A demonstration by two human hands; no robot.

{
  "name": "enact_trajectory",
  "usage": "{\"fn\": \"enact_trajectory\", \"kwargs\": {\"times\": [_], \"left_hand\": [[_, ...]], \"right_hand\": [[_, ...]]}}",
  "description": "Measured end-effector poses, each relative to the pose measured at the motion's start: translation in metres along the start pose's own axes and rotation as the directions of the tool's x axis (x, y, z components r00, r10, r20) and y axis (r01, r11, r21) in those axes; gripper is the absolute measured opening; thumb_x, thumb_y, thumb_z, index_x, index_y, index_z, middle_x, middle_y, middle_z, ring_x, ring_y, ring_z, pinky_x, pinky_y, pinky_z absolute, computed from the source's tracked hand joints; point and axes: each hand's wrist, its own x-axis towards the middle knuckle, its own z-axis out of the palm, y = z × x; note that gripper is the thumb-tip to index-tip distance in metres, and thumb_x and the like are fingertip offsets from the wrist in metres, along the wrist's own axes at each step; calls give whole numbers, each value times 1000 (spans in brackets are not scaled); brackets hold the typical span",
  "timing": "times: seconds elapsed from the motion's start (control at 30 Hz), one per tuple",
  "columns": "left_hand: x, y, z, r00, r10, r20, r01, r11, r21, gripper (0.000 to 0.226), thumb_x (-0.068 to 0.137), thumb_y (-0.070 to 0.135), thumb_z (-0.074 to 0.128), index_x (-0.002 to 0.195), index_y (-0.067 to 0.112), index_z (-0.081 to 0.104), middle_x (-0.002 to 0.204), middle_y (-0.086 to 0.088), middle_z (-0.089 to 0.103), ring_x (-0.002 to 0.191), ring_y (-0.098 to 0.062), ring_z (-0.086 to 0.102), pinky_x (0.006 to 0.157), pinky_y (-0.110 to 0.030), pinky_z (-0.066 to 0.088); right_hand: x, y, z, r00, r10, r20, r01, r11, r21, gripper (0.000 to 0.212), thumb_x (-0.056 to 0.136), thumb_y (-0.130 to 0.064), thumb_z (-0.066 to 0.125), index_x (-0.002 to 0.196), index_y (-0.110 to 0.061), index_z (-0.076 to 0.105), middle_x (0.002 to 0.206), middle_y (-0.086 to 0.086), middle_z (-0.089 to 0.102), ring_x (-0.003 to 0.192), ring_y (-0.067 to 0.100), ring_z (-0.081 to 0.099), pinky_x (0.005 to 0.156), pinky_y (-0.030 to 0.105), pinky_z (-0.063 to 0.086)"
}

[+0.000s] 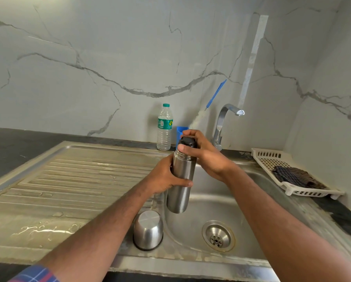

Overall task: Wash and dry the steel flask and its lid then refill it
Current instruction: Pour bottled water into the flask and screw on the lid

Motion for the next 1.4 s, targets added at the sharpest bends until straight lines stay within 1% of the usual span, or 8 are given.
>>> {"fn": "enact_trajectory", "kwargs": {"times": [0.13,0.37,0.6,0.83,0.97,1.1,1.27,1.4], "left_hand": [[0,0,-3,999,-8,36,7,1000,27,74,58,21,99,123,23,62,111,3,74,105,-14,70,95,-45,59],[0,2,-1,1000,-18,23,17,1000,20,75,55,22,100,121,23,64,110,2,75,105,-16,71,96,-47,58],[-4,10,-2,987,-17,163,5,997,78,68,58,9,98,116,25,65,108,7,74,103,-7,70,85,-24,57],[-2,7,3,999,33,20,-34,997,73,72,54,19,101,117,20,67,108,4,75,102,-12,72,91,-39,60],[0,13,9,995,51,-82,-46,997,58,67,52,15,101,110,24,69,98,11,77,91,-3,70,74,-20,55],[-6,20,3,999,24,-40,-21,998,66,63,55,8,99,105,28,67,91,18,75,85,2,69,69,-16,53],[-14,17,-16,998,-35,52,34,999,14,78,51,12,101,121,21,67,112,2,76,109,-17,70,94,-45,59],[-15,18,-15,989,-52,139,46,998,50,75,53,9,100,120,19,68,113,2,75,109,-17,70,97,-43,57]], "right_hand": [[-4,7,-20,992,-41,120,13,974,228,59,82,-8,73,139,-12,56,137,14,63,127,31,61,108,44,47],[-4,12,-11,972,-165,-167,175,984,44,53,65,-1,91,111,-11,68,106,10,76,98,24,71,92,41,57],[-8,0,-27,956,-53,287,18,992,124,61,82,-1,69,141,-6,53,137,13,64,130,25,59,106,35,50],[-9,17,-10,979,-193,-60,192,981,-19,40,90,-11,74,128,-8,61,111,10,70,101,14,67,94,29,52],[-10,19,21,854,-305,-422,165,927,-336,43,88,-36,75,125,-17,63,104,4,71,101,21,65,94,37,54],[-18,10,45,779,-271,-565,44,923,-382,50,86,-44,78,128,-22,61,114,-4,68,113,17,57,91,27,46],[-24,8,13,975,-192,-112,186,980,-66,59,83,-16,83,136,-17,58,124,2,68,117,17,65,106,35,51],[-24,1,-8,984,-137,116,131,990,59,52,89,-15,70,140,-13,56,137,6,64,129,26,60,110,37,48]]}}
